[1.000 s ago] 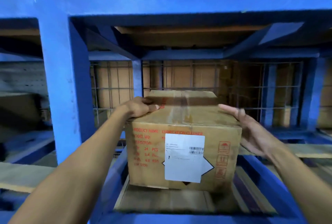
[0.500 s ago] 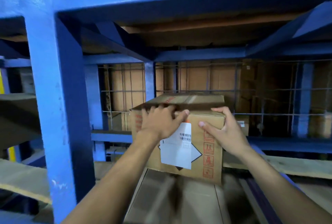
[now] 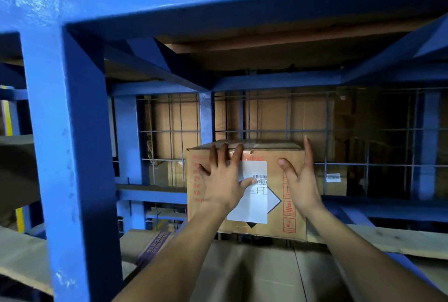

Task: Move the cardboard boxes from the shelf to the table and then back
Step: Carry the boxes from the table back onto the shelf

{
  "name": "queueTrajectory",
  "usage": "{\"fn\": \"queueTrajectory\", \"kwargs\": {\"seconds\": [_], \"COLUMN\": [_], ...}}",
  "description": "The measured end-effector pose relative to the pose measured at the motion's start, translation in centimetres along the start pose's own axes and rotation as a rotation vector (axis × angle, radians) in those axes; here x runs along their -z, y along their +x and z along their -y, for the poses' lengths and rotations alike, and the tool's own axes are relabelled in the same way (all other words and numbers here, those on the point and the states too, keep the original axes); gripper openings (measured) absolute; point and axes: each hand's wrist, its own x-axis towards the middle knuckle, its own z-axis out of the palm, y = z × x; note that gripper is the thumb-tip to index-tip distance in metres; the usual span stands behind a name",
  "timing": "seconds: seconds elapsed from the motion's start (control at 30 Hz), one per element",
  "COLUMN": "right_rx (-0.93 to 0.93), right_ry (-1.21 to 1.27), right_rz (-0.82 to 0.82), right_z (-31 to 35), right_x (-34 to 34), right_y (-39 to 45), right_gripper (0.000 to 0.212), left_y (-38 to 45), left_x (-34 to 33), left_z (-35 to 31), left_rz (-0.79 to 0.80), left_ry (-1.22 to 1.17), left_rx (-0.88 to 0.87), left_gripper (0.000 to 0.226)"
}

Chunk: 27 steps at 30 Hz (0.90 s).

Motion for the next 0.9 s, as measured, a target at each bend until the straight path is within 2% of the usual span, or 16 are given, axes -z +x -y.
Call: {"fn": "queueTrajectory", "kwargs": {"seconds": [0.1, 0.2, 0.33, 0.43, 0.5, 0.67, 0.9], "right_rx": [0.044, -0.075, -0.138, -0.175, -0.198, -0.238, -0.318], "right_ry": [-0.230, -0.374, -0.322, -0.341, -0.410, -0.638, -0.888], "right_rz": [-0.045, 0.021, 0.263, 0.376, 0.391, 0.310, -0.113], "right_z": [0.2, 0.6, 0.9, 2.3, 3.3, 5.4, 11.7], "right_x": [-0.3, 0.0, 2.0, 5.2, 7.4, 12.8, 19.2], "right_y": [0.0, 0.2, -0.7, -4.3, -7.0, -14.4, -29.5], "right_gripper": [0.062, 0.055, 0.092, 0.093, 0.089, 0.066, 0.042], "left_y": [0.0, -0.5, -2.4, -5.0, -6.9, -11.8, -23.1], "left_x": [-0.3, -0.2, 0.7, 1.7, 2.4, 3.1, 4.9], "left_z": [-0.3, -1.2, -2.3, -3.3, -4.2, -8.3, -15.3], "left_rz": [0.010, 0.042, 0.097, 0.142, 0.205, 0.321, 0.400], "left_ry": [-0.010, -0.004, -0.021, -0.071, -0.104, -0.270, -0.660], "left_rx": [0.013, 0.046, 0.106, 0.123, 0.114, -0.075, -0.496], "left_gripper": [0.090, 0.090, 0.091, 0.087, 0.081, 0.058, 0.043]}}
